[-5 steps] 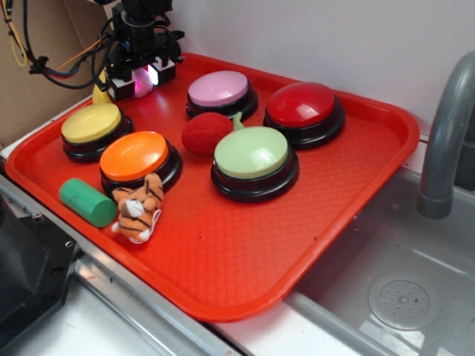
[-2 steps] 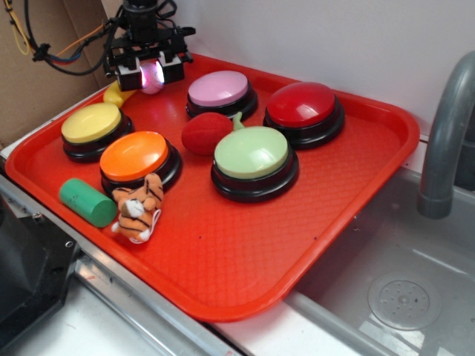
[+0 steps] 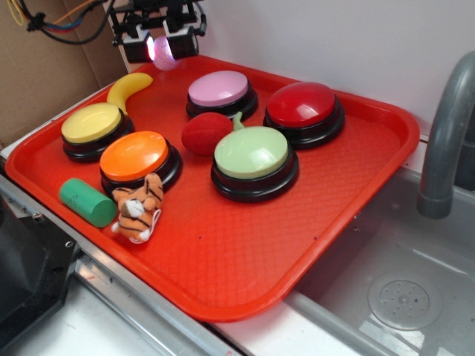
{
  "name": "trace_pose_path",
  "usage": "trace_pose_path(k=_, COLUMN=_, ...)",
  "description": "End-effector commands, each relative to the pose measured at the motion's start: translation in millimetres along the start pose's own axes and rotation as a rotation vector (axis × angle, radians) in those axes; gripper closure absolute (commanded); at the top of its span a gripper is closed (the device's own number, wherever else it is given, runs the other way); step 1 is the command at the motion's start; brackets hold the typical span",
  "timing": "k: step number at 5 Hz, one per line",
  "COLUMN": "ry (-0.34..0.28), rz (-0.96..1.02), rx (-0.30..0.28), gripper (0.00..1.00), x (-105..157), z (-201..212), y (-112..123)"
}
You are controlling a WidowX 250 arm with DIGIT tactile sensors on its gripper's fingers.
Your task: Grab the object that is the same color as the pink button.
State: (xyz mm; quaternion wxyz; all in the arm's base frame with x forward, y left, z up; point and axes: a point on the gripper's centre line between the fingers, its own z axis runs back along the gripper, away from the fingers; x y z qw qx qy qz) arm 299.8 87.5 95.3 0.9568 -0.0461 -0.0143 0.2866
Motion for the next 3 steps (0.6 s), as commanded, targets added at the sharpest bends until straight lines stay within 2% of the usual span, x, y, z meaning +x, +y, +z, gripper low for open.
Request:
trace_pose_path(k=1, ry=-0.039, rz=-0.198, rx=-0.073, gripper=1.00, x=-49.2, z=68.1, y=19.8)
trace_pose_path(k=2, ry=-0.017, rz=-0.164, rx=-0.069, gripper=1.00, x=-61.5, z=68.7, y=28.7)
trace_pose_path(k=3, ry=-0.007, rz=-0.153, rx=-0.069, gripper=1.00, x=-53.3, z=74.9, y=33.3)
